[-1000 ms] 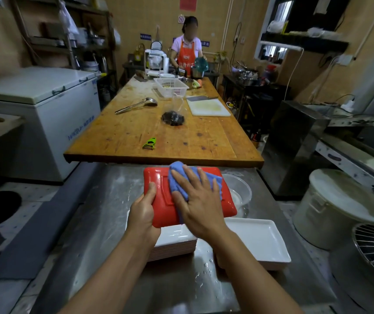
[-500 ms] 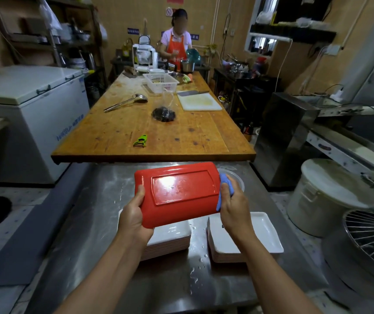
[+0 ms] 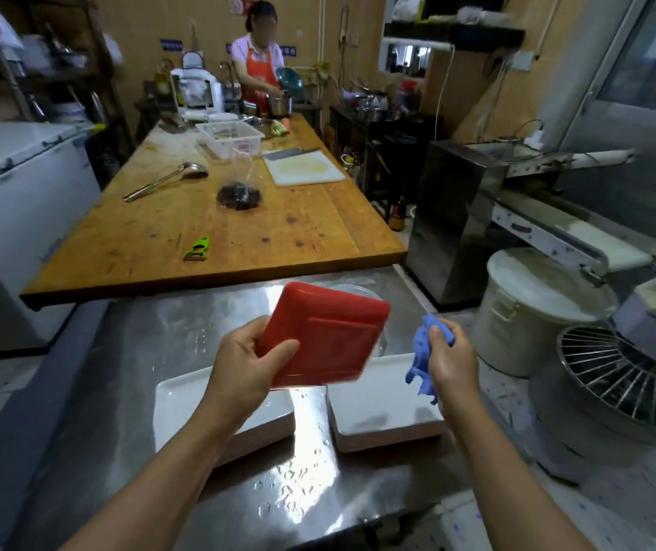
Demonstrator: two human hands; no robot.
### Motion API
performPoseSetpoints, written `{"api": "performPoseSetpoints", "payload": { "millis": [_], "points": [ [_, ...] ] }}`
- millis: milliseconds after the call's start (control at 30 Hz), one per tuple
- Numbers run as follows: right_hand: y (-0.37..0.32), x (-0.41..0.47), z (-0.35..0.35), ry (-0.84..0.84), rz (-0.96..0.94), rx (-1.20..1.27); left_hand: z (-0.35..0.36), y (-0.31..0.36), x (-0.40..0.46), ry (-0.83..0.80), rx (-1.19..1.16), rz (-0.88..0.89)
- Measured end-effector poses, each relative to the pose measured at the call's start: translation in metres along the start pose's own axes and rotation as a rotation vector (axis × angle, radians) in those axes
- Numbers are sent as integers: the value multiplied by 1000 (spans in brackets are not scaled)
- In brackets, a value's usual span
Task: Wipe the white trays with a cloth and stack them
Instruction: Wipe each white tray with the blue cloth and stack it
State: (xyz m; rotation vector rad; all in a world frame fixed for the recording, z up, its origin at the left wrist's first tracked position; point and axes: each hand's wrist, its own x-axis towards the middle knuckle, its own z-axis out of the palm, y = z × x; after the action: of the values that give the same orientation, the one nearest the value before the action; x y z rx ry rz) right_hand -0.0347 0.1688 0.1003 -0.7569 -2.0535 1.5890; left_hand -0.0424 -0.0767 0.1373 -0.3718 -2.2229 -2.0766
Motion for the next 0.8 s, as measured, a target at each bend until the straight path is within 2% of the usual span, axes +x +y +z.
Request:
{"api": "performPoseSetpoints", "payload": {
  "millis": [133, 200, 333, 467, 533, 667, 800],
  "points": [
    [20, 15, -20, 23, 148, 75, 26, 1, -4, -185, 442, 306],
    [28, 21, -29, -10, 278, 220, 38, 0, -8, -275, 588, 476],
    [41, 32, -43, -56, 392, 305, 60, -6, -11, -434, 592, 667],
    [52, 41, -56, -145, 563, 341, 73, -26, -8, -489, 643, 812],
    [61, 44, -62, -166, 599, 283, 78, -39, -7, -523, 666, 879],
    [71, 46, -67, -83, 550, 210, 81, -64, 6, -441, 760, 837],
    [87, 44, -64, -71, 551, 92, 83, -84, 12, -370, 919, 593]
  ]
}}
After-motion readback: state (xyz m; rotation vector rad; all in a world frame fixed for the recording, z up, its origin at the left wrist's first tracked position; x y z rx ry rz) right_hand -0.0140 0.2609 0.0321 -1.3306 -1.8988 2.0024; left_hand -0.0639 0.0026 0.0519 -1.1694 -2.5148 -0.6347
